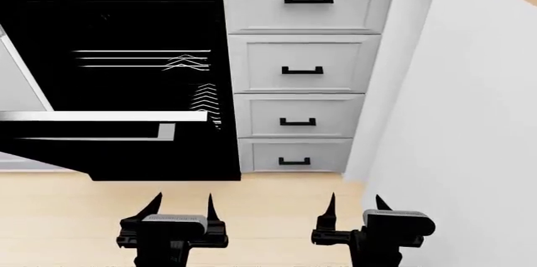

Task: Close the dishwasher door

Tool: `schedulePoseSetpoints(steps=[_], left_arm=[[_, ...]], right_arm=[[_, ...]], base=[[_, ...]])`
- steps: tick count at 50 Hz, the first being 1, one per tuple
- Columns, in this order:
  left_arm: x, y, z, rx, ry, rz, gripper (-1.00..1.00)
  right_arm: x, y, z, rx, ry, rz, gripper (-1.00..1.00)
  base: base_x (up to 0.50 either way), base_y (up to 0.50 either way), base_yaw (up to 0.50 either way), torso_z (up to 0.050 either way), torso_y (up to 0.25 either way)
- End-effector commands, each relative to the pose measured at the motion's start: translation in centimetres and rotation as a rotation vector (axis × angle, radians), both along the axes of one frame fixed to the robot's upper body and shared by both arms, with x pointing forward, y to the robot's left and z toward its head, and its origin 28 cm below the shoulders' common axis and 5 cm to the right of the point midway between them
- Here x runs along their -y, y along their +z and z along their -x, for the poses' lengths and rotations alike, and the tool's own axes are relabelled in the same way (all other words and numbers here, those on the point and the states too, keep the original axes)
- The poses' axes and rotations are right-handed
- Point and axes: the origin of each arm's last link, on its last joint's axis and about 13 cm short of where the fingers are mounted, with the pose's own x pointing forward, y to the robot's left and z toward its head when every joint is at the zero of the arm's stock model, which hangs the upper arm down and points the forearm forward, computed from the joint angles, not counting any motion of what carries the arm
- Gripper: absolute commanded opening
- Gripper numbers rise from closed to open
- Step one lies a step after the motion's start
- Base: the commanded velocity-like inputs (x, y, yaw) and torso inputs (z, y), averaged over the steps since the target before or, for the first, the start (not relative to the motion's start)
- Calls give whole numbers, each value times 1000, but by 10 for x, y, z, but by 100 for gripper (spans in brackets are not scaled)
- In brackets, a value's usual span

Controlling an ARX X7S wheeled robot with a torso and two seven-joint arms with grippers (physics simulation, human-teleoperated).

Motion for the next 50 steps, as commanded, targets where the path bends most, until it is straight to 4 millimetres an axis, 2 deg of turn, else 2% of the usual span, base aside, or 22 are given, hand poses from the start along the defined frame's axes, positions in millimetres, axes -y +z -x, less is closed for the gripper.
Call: schedulePoseSetpoints(steps=[1, 50], left_arm=[[0, 0, 1, 5, -4, 1, 100], [-1, 2, 6, 60, 12, 4, 100]], right_arm=[[0, 0, 0, -6, 0, 10, 100], [0, 0, 2, 5, 13, 12, 100]], base=[[0, 0, 0, -50, 0], [0, 0, 0, -50, 0]])
